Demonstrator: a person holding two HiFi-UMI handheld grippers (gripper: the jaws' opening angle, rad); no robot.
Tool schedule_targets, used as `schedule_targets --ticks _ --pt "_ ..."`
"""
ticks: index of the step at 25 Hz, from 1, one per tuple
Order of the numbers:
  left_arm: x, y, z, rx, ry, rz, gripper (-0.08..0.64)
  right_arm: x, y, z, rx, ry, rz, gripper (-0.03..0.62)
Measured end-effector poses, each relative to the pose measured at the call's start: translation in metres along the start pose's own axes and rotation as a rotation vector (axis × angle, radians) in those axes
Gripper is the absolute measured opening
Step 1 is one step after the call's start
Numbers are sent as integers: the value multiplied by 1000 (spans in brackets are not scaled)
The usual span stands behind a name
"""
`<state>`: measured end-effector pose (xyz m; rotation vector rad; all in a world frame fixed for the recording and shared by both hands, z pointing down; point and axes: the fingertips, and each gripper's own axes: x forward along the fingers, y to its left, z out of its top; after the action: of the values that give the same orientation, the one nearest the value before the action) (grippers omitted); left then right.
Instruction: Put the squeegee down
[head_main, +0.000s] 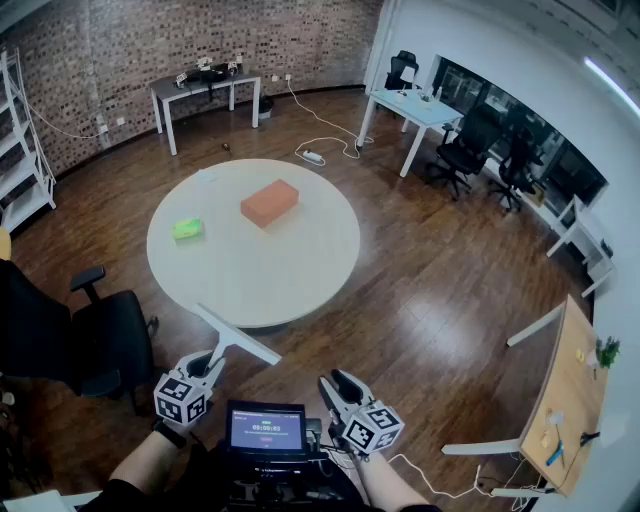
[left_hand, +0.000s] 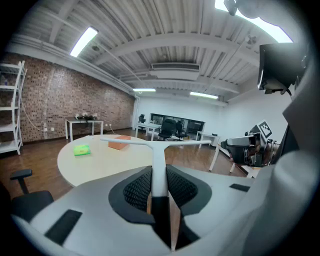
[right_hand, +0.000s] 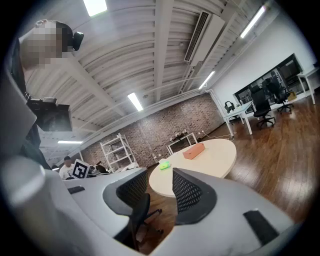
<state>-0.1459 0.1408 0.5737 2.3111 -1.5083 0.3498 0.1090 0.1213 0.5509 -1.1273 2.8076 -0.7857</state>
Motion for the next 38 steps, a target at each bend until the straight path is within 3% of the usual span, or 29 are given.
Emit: schedule_targets --ticks 10,20,32,38 --pt "26 -22 17 14 -15 -8 83 -17 -24 16 -34 -27 -14 179" --pt "54 -12 32 21 -10 -11 83 -18 -37 38 -60 -66 -37 179" --pt "132 30 58 56 3 -42 83 25 -58 77 -130 -84 -65 179" --pt "194 60 69 9 27 -64 83 66 -80 96 -138 -73 -77 179"
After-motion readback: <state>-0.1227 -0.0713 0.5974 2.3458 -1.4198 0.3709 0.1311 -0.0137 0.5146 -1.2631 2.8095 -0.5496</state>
